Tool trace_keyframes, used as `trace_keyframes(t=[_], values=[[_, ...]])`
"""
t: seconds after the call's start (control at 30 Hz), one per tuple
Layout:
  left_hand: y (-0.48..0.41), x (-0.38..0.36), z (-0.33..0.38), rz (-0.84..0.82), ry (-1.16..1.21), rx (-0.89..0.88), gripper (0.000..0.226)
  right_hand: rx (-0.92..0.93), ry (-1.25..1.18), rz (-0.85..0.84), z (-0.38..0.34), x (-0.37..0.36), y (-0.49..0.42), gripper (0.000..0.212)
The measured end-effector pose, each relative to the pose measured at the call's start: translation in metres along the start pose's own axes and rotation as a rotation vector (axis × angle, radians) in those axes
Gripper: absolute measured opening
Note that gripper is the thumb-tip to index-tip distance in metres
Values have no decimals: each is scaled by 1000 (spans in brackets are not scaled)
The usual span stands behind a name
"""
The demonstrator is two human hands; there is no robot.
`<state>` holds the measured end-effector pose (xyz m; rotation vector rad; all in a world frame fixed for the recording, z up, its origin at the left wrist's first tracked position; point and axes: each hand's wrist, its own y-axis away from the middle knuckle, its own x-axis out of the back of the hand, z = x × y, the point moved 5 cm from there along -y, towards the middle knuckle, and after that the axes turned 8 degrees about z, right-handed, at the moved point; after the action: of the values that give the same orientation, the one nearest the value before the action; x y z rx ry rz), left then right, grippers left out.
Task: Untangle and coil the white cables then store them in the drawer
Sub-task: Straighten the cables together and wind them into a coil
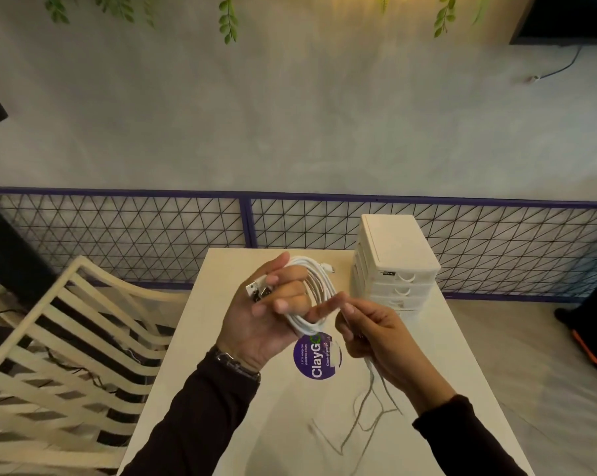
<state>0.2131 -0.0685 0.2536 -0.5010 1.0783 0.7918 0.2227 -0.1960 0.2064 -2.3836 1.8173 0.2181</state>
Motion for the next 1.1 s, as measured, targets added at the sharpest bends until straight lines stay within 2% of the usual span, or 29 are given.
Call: trace_keyframes(t=[0.1,0.23,0.3,0.37,0.4,0.5,0.53,0.77,0.87,0.97,1.0,1.1], values=[[-3,8,-2,34,69,13,44,11,99,43,0,-3,7,27],[-7,13,10,57,129,-57,41,65,355,95,9,-11,14,25],[-6,9,15,71,134,-92,30,116,505,95,12,-17,19,22],[-8,4,18,30,166,-158,10,172,681,69,8,-22,24,25],[-8,4,21,51,121,-215,11,197,767,49,5,-25,27,27],[-9,0,33,101,-65,-348,36,304,964,22,-3,-29,33,31],[-9,0,37,124,-88,-369,38,338,1001,22,-6,-30,35,29],[-12,13,52,364,-265,-452,23,452,1131,31,-24,-22,37,18],[-11,20,45,440,-506,-451,23,475,1213,20,-34,-14,34,21],[-6,19,37,562,-913,-435,20,477,1255,-21,-43,-10,33,17],[-6,19,34,569,-1051,-417,22,474,1264,-35,-46,-10,33,18],[-9,22,19,456,-1399,-297,22,478,1306,-51,-60,-11,30,19]])
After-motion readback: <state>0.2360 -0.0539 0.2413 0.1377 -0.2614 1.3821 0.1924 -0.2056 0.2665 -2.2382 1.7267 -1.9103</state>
